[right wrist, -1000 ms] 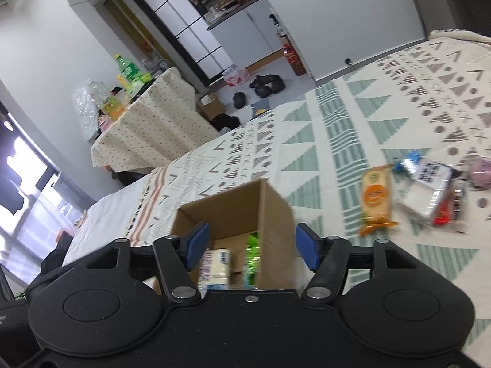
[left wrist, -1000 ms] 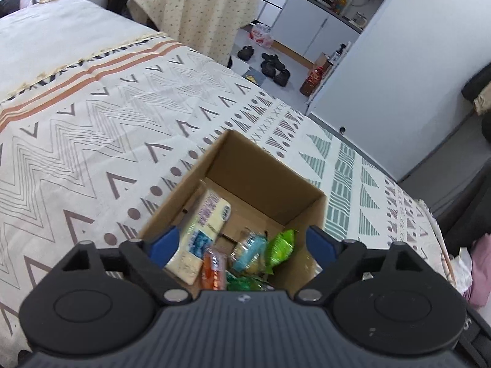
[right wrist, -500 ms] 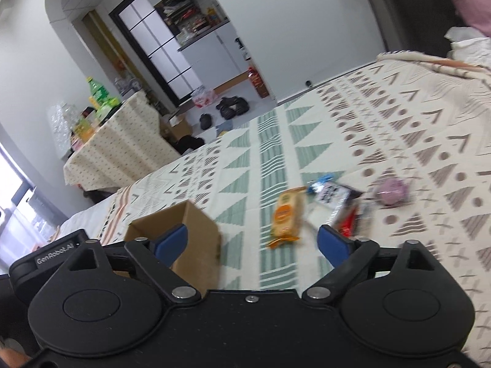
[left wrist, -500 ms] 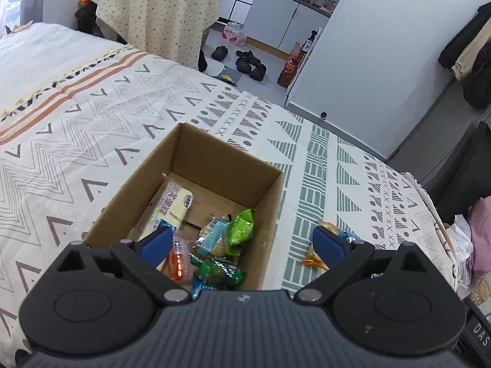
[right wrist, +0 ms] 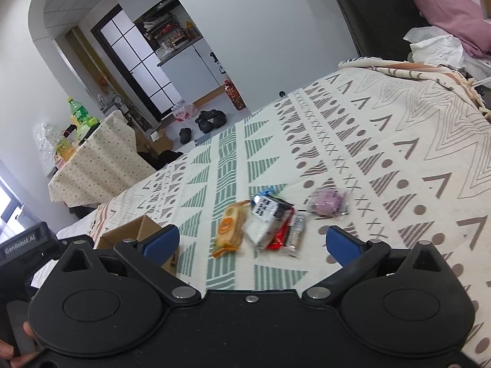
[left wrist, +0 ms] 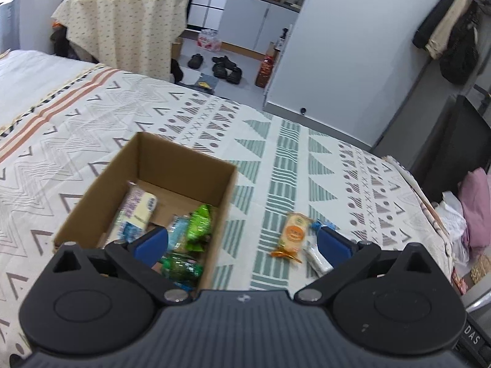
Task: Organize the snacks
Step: 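Withdraw both open grippers from the box toward the remaining snacks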
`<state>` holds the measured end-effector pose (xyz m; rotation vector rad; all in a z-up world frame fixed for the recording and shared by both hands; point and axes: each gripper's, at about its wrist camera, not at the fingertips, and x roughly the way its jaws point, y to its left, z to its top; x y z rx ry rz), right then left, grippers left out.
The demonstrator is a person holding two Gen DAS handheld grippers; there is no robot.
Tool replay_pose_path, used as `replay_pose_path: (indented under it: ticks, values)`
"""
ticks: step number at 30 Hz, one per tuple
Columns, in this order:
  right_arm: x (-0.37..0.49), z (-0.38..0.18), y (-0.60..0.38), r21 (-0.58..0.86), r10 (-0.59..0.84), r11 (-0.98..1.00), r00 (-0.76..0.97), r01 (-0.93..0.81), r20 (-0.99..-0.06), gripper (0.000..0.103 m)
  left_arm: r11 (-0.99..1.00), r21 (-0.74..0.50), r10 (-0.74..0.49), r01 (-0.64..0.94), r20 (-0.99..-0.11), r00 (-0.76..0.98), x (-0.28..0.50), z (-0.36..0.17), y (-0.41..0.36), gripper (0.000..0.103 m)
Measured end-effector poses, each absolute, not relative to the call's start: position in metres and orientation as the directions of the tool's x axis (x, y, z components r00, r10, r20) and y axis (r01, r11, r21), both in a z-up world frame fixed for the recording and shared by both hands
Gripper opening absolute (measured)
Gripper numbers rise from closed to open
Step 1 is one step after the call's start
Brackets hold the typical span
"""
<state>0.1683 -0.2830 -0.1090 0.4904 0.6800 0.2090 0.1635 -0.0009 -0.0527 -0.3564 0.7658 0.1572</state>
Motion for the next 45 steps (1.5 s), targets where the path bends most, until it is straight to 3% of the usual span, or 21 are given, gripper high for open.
replay_pose_path:
  ticks: [16,22,35,45]
  values:
    - [0.180,-0.144,-0.312,0.562,0.342,0.825,0.740,0.058,-0.579,0.102,0.934,-0.262,-0.040,-0.242,-0.752,0.658,0.190,-0.081,-0.048,0.103]
    - [0.196,-0.159,-0.324,0.603,0.348,0.791,0.734,0.105,-0.583,0.089,0.944,-0.235,-0.032,-0.231,-0.764,0.645,0.208,-0.093,-0.060,0.103]
    - [0.224,-0.182,-0.330,0.606,0.321,0.780,0.730,0.157,-0.603,0.085,0.950,-0.219,-0.033,-0.222,-0.777,0.629,0.247,-0.126,-0.071,0.100]
    - [0.251,-0.198,-0.334,0.615,0.300,0.762,0.731,0.203,-0.613,0.083,0.956,-0.206,-0.038,-0.207,-0.790,0.611,0.278,-0.149,-0.082,0.083]
